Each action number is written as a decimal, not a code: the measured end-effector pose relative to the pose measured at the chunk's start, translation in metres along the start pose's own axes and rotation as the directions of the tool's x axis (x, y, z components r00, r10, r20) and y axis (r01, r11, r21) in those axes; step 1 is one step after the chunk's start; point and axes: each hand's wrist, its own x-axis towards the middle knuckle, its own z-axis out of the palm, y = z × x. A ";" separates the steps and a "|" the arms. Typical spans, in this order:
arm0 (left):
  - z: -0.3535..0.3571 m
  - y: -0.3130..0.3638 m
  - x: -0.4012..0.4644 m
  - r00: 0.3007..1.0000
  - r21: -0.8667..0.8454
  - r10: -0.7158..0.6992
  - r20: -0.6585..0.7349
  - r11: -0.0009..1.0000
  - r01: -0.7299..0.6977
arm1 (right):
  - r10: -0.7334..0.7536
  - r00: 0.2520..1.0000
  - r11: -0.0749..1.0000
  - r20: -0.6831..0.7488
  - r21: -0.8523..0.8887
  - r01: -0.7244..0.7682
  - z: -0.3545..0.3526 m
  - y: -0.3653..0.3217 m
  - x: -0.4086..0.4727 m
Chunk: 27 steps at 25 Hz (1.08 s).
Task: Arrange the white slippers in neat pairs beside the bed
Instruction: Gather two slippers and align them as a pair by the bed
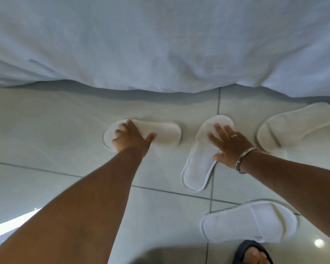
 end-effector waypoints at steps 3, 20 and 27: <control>-0.012 -0.059 0.023 0.998 -0.138 -0.062 0.010 0.988 0.063 | 0.087 0.996 0.996 0.025 0.027 -0.088 -0.010 -0.025 0.012; 0.053 -0.236 -0.021 0.882 0.119 0.443 -0.163 0.896 -0.428 | -0.211 0.971 0.969 -0.110 0.106 0.223 -0.049 -0.224 0.038; 0.049 -0.230 0.014 0.842 0.212 0.537 -0.048 0.829 -0.517 | -0.178 0.966 0.974 -0.189 0.107 0.200 -0.040 -0.263 0.051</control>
